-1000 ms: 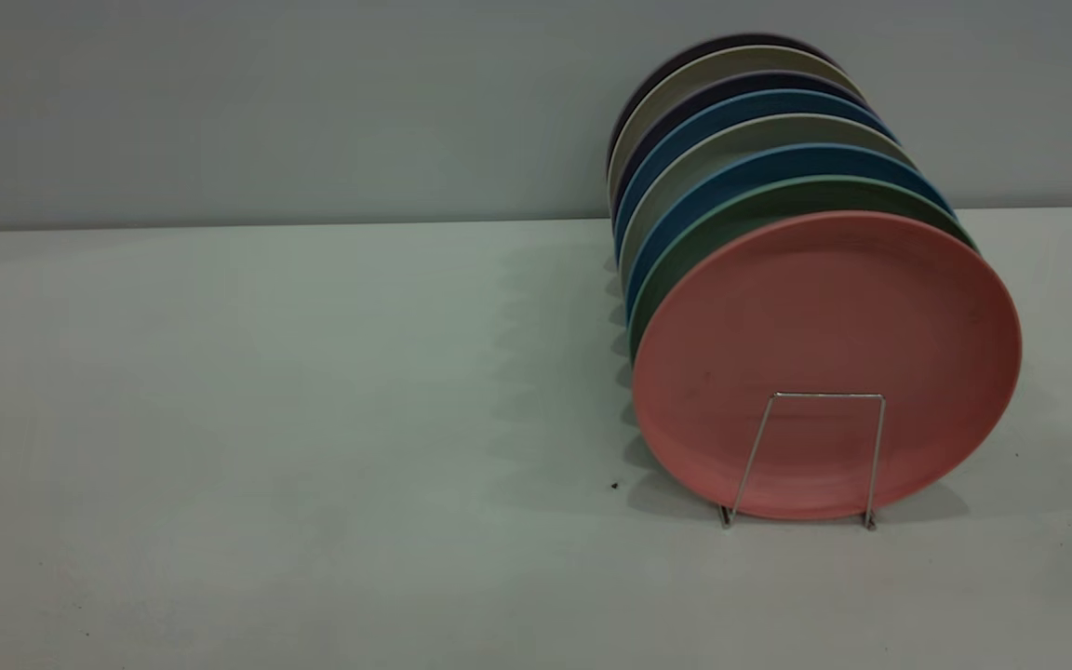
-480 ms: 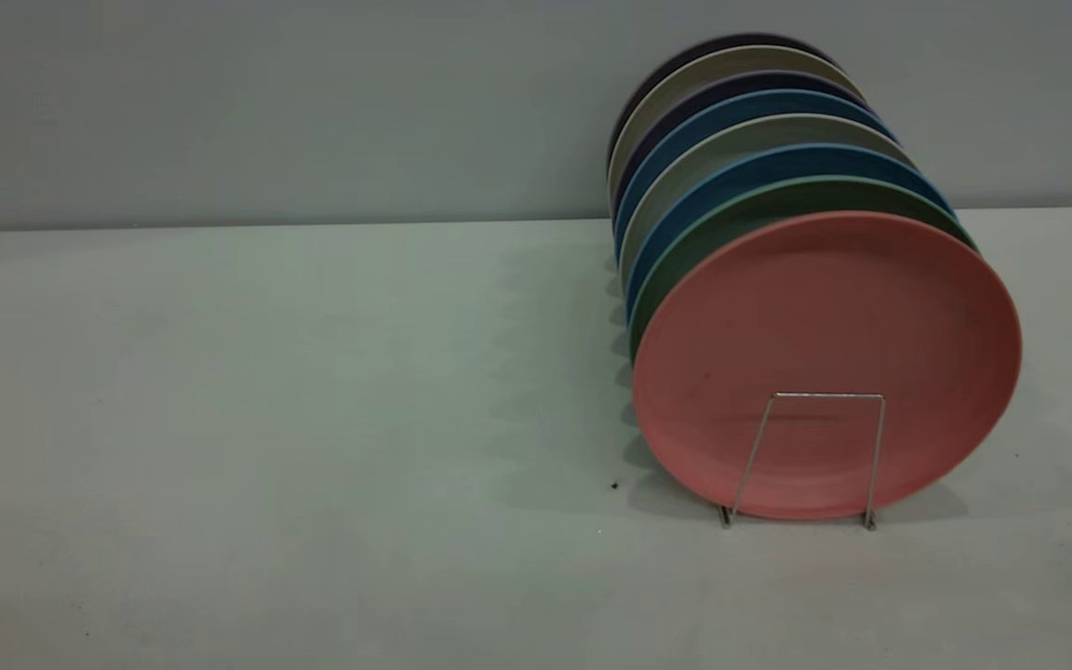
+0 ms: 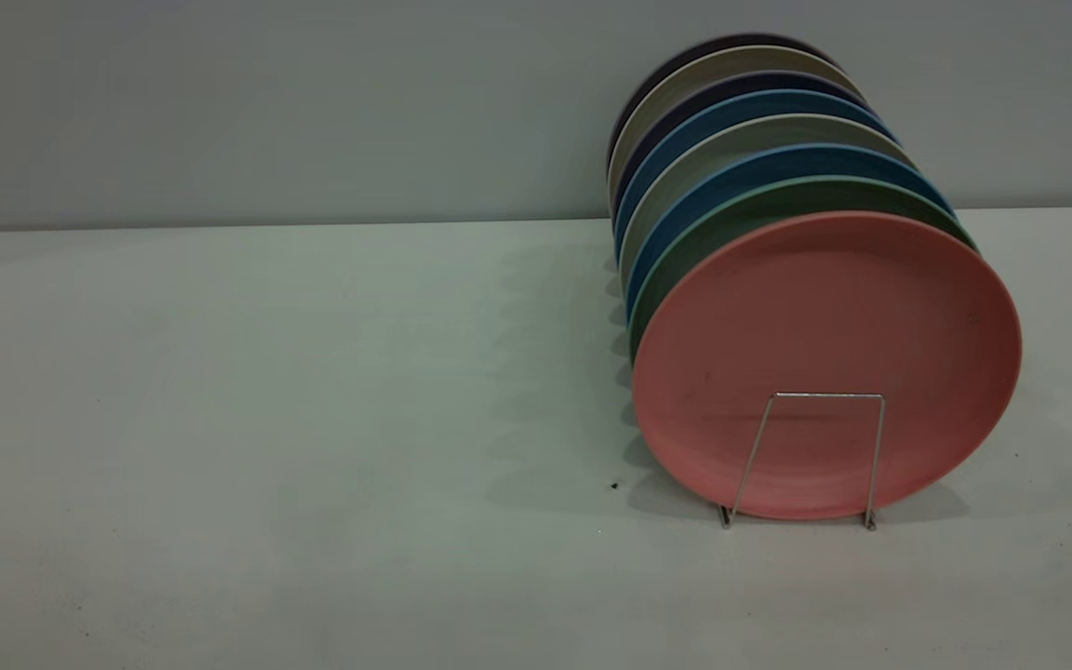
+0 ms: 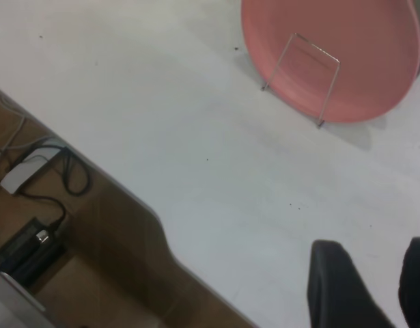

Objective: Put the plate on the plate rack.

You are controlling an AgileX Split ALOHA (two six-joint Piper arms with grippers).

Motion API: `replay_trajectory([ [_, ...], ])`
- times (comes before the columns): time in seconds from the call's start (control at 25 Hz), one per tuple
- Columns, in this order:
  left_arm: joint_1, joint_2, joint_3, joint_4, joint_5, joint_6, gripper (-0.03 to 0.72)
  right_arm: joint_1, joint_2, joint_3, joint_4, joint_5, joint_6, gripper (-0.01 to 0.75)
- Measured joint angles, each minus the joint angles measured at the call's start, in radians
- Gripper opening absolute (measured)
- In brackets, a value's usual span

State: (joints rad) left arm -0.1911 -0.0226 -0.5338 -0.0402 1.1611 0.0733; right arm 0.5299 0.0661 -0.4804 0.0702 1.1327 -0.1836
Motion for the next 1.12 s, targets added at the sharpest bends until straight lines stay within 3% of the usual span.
replay_trajectory([
  [1.12,0.000,0.000,0.046,-0.002,-0.023,0.018,0.377,-0.001,-0.008,0.000,0.000,0.001,0.000,0.243],
])
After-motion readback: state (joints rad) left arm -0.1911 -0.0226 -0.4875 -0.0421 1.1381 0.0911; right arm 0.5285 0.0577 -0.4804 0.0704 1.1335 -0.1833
